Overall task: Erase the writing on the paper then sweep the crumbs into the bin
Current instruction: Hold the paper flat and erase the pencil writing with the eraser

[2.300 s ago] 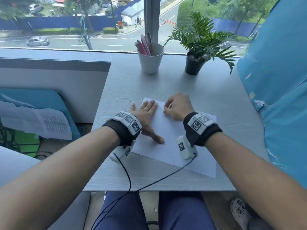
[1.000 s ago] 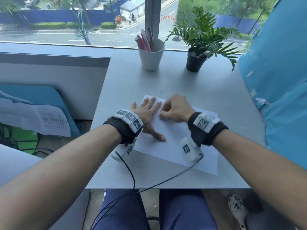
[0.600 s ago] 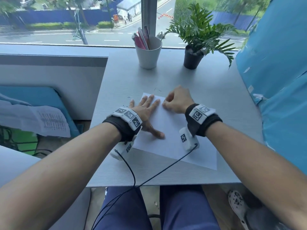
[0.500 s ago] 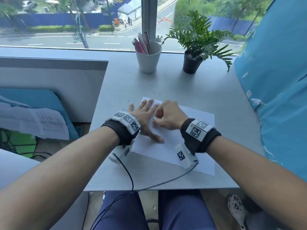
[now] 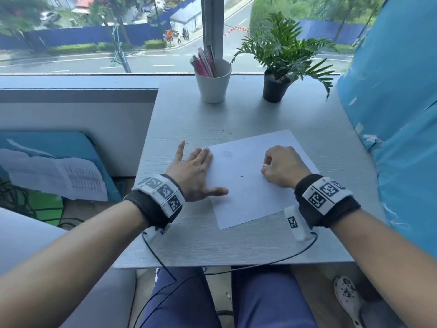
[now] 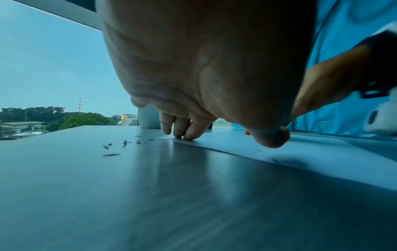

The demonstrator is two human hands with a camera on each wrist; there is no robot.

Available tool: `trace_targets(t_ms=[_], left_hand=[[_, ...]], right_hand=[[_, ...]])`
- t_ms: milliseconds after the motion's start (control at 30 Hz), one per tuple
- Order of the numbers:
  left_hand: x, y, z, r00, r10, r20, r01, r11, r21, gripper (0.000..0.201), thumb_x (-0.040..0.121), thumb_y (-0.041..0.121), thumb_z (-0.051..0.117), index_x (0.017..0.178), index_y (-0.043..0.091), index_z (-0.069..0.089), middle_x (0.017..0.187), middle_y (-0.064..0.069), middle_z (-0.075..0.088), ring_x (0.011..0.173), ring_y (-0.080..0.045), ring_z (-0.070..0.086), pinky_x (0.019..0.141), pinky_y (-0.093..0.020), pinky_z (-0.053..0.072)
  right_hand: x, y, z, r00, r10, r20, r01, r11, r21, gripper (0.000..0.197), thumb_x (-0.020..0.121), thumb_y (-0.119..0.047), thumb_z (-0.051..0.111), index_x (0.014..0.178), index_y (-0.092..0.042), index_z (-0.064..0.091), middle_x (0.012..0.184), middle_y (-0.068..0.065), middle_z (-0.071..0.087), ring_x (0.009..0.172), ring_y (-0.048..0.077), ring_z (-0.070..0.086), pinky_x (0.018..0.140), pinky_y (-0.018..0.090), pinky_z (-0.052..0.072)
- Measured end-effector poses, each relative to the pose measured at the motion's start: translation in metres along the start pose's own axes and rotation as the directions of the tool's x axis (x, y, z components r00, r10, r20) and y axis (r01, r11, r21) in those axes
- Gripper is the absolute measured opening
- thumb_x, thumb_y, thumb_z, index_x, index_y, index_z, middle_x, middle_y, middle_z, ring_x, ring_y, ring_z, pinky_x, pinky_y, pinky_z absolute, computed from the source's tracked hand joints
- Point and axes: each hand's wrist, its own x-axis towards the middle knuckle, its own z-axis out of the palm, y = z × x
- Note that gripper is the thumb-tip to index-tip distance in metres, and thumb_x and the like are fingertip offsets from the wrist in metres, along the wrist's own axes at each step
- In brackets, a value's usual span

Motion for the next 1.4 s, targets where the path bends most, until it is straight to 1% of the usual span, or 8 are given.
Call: trace_targets(t_ms=[133,233,433,667,767,900,1167,1400], left_hand=[[-0.026,-0.006,0.001,0.994,-0.111,-0.013,0.112,0.991,0.072,0.122,0.076,0.092,0.013,0.156,0.001,0.009,0.165,-0.015,0.01,0.153,-0.026,0.001,0.116,-0.06,-0.015],[-0.034,0.009,-0.002,0.991,0.125,-0.043,-0.123,0.991,0.043,0.108,0.085,0.083,0.029,0.158,0.009,0.002,0.166,-0.011,-0.007,0.153,-0.022,-0.01,0.121,-0.053,-0.008],[-0.033,0.075,0.018,0.735,0.678,0.005,-0.675,0.733,-0.084,0.081,0.095,0.067,0.033,0.16,0.028,0.004,0.166,0.004,-0.01,0.152,-0.017,-0.012,0.122,-0.042,-0.01],[-0.042,0.019,0.022,0.952,0.294,0.088,-0.278,0.948,-0.156,0.095,0.083,0.079,0.013,0.155,0.026,-0.02,0.159,0.002,-0.03,0.147,-0.014,-0.027,0.123,-0.043,-0.008],[-0.047,0.009,0.021,0.971,0.211,0.112,-0.196,0.972,-0.13,0.102,0.079,0.082,0.01,0.154,0.02,-0.022,0.16,0.0,-0.029,0.147,-0.013,-0.026,0.122,-0.041,-0.012],[-0.046,0.023,0.018,0.985,0.147,0.095,-0.141,0.987,-0.072,0.105,0.083,0.081,0.013,0.156,0.012,-0.016,0.163,-0.004,-0.021,0.15,-0.016,-0.019,0.121,-0.043,-0.015],[-0.029,0.014,-0.007,0.969,0.199,-0.144,-0.233,0.932,-0.277,0.04,0.091,0.045,0.065,0.12,0.019,0.06,0.16,-0.003,0.03,0.149,-0.018,0.02,0.123,-0.043,0.0],[0.001,0.0,-0.007,0.989,0.142,0.052,-0.109,0.906,-0.409,0.124,0.064,0.065,0.081,0.159,0.032,0.009,0.167,0.002,-0.007,0.153,-0.018,-0.006,0.121,-0.054,-0.004]], right_hand=[[0.008,0.003,-0.01,0.994,-0.089,0.066,0.089,0.996,0.0,0.002,0.082,-0.018,0.063,0.081,-0.017,0.062,0.101,0.005,0.065,0.099,0.023,0.056,0.076,0.026,0.042],[0.011,0.003,-0.023,0.958,-0.24,0.157,0.254,0.964,-0.077,0.003,0.082,-0.017,0.061,0.084,-0.019,0.063,0.112,0.003,0.066,0.105,0.025,0.055,0.089,0.036,0.048],[0.012,-0.002,-0.035,0.873,-0.413,0.26,0.456,0.88,-0.132,0.017,0.084,-0.012,0.062,0.077,-0.027,0.057,0.132,-0.005,0.062,0.118,0.026,0.055,0.102,0.038,0.041],[0.006,0.0,-0.032,0.865,-0.421,0.271,0.466,0.876,-0.124,0.023,0.084,-0.011,0.061,0.077,-0.027,0.047,0.126,0.005,0.064,0.112,0.03,0.054,0.095,0.043,0.045],[-0.003,-0.005,-0.028,0.886,-0.413,0.211,0.445,0.884,-0.143,0.018,0.086,-0.008,0.061,0.079,-0.022,0.051,0.139,0.006,0.053,0.119,0.031,0.052,0.098,0.041,0.043],[-0.015,-0.007,-0.015,0.981,-0.187,-0.046,0.179,0.974,-0.138,0.007,0.086,-0.014,0.06,0.087,-0.018,0.054,0.107,0.01,0.06,0.097,0.032,0.058,0.081,0.036,0.05],[-0.014,-0.006,-0.011,0.972,-0.213,0.095,0.218,0.974,-0.054,0.006,0.083,-0.013,0.062,0.089,-0.013,0.064,0.094,0.003,0.061,0.096,0.024,0.056,0.074,0.028,0.043],[-0.003,-0.018,-0.009,0.966,-0.182,-0.182,0.199,0.977,0.08,0.012,0.074,-0.018,0.081,0.085,-0.015,0.078,0.087,0.0,0.072,0.087,0.019,0.065,0.079,0.027,0.051]])
